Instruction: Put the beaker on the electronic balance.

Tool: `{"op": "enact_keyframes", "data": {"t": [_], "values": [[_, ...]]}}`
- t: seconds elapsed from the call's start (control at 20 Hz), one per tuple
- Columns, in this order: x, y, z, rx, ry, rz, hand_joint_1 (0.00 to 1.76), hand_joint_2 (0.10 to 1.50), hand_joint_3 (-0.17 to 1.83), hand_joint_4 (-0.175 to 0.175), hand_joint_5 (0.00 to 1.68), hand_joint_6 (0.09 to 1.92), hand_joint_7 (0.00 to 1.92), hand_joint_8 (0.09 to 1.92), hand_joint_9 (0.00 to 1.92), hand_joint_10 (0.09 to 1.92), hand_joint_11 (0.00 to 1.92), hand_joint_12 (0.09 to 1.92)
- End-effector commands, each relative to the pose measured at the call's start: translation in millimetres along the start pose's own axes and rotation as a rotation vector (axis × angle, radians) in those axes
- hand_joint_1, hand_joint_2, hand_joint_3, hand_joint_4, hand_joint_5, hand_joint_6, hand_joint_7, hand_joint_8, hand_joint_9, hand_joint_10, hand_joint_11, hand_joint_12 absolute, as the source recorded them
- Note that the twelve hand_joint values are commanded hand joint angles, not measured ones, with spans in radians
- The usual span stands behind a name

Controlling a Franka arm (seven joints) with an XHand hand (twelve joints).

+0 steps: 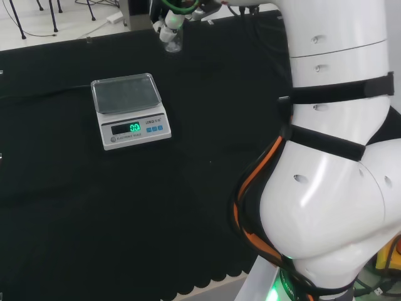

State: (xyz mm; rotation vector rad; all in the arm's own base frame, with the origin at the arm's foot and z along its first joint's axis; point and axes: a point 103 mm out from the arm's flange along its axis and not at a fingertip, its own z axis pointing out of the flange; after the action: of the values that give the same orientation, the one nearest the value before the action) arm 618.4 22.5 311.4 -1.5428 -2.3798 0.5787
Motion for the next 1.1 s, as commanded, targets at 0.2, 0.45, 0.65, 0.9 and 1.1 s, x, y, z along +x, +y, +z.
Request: {"op": "enact_keyframes", "data": {"t": [0.2, 0.45, 0.65, 0.9, 1.1], "values": [[37, 38, 8, 0.012, 0.013, -0.107, 1.11, 1.23, -0.01, -0.175, 0.77, 1.32, 0.58, 1.08, 0.9, 0.95, 0.95, 0.91], [42, 56, 22, 0.017, 0.042, -0.126, 1.11, 1.23, -0.01, -0.175, 0.77, 1.32, 0.58, 1.08, 0.9, 0.95, 0.95, 0.91], [45, 71, 36, 0.043, 0.047, -0.133, 1.12, 1.23, -0.01, -0.175, 0.77, 1.32, 0.58, 1.08, 0.9, 0.95, 0.95, 0.91], [49, 86, 44, 0.051, 0.054, -0.138, 1.12, 1.23, -0.01, -0.175, 0.77, 1.32, 0.58, 1.08, 0.9, 0.96, 0.96, 0.91], [59, 99, 51, 0.073, 0.041, -0.152, 1.12, 1.23, -0.01, -0.175, 0.77, 1.32, 0.58, 1.08, 0.9, 0.96, 0.96, 0.91]]}}
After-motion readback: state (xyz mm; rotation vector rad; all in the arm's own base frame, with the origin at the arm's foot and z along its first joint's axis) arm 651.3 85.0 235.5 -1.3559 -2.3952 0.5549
